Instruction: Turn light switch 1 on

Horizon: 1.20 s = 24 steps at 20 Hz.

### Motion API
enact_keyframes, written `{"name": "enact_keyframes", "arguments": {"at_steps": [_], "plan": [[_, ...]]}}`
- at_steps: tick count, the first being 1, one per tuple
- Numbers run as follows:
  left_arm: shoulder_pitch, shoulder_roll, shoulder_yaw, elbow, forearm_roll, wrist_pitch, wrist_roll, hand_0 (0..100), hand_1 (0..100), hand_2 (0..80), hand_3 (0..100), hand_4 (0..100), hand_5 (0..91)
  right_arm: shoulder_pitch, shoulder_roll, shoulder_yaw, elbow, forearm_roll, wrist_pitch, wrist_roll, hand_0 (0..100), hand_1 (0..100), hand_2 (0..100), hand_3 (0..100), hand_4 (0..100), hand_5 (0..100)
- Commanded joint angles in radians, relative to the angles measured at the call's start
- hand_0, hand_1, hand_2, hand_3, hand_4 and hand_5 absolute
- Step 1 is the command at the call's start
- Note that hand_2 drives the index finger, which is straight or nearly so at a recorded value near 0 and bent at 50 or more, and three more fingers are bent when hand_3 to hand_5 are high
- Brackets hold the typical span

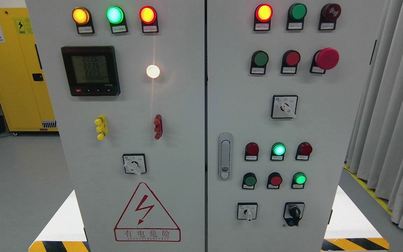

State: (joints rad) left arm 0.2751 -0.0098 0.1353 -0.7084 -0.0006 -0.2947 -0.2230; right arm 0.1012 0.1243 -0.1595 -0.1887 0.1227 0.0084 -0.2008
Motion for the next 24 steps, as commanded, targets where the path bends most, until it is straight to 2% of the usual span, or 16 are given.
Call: {"name": "enact_keyframes", "arguments": {"at_steps": [1, 2, 6, 12, 24], "plan": [[-0.039, -0.006, 0.0, 0.427, -0.013, 0.063, -0.038, 33, 40, 0.0, 0, 5, 0.0, 0.0, 0.0, 0.0, 0.0, 0.0, -0.001, 0.001, 0, 50, 4, 0, 0, 0], [-0.056, -0.003, -0.016, 0.463, -0.018, 0.068, -0.038, 34, 38, 0.0, 0, 0, 0.0, 0.0, 0.0, 0.0, 0.0, 0.0, -0.001, 0.0, 0, 50, 4, 0, 0, 0], [-0.094, 0.016, -0.164, 0.541, -0.013, 0.111, -0.038, 38, 31, 0.0, 0, 0, 0.0, 0.0, 0.0, 0.0, 0.0, 0.0, -0.001, 0.001, 0, 50, 4, 0, 0, 0], [-0.125, 0.002, -0.171, 0.566, -0.019, 0.192, -0.035, 39, 22, 0.0, 0, 0, 0.0, 0.0, 0.0, 0.0, 0.0, 0.0, -0.001, 0.001, 0, 50, 4, 0, 0, 0], [-0.135, -0.003, -0.16, 0.583, -0.006, 0.181, -0.021, 36, 12, 0.0, 0, 0, 0.0, 0.0, 0.0, 0.0, 0.0, 0.0, -0.001, 0.0, 0, 50, 4, 0, 0, 0]]}}
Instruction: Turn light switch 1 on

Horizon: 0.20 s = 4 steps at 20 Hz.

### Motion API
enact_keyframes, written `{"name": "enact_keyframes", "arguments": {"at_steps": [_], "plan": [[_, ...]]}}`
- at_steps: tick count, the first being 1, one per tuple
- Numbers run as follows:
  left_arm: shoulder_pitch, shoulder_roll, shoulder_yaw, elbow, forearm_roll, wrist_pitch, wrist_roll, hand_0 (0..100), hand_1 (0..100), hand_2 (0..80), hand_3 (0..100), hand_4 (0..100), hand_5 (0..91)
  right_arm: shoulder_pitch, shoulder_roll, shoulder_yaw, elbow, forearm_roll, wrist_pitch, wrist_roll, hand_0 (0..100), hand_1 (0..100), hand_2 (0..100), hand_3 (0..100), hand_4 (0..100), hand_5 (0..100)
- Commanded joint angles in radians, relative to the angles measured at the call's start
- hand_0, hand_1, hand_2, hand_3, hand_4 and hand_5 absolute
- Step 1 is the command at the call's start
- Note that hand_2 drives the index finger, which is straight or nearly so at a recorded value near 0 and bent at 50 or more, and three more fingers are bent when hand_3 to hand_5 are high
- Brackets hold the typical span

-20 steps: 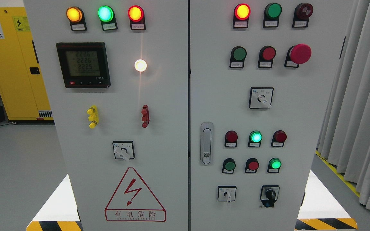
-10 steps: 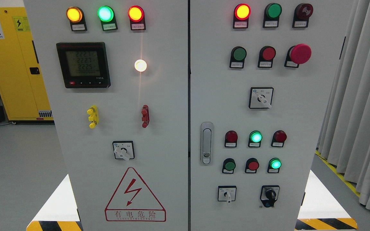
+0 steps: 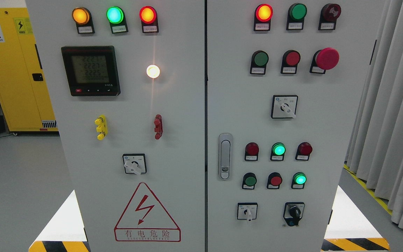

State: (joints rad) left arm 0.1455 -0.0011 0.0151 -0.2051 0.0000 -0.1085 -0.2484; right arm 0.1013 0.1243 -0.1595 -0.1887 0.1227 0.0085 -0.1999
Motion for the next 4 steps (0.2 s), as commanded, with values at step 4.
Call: {"name": "enact_keyframes", "arguments": {"at_steps": [4], "plan": [[-0.007, -0.011, -0.041, 0.078, -0.006, -0.019, 0.017, 35, 12, 0.0, 0, 0, 0.0, 0.0, 0.0, 0.0, 0.0, 0.0, -0.001, 0.001, 0, 50, 4, 0, 0, 0]]}}
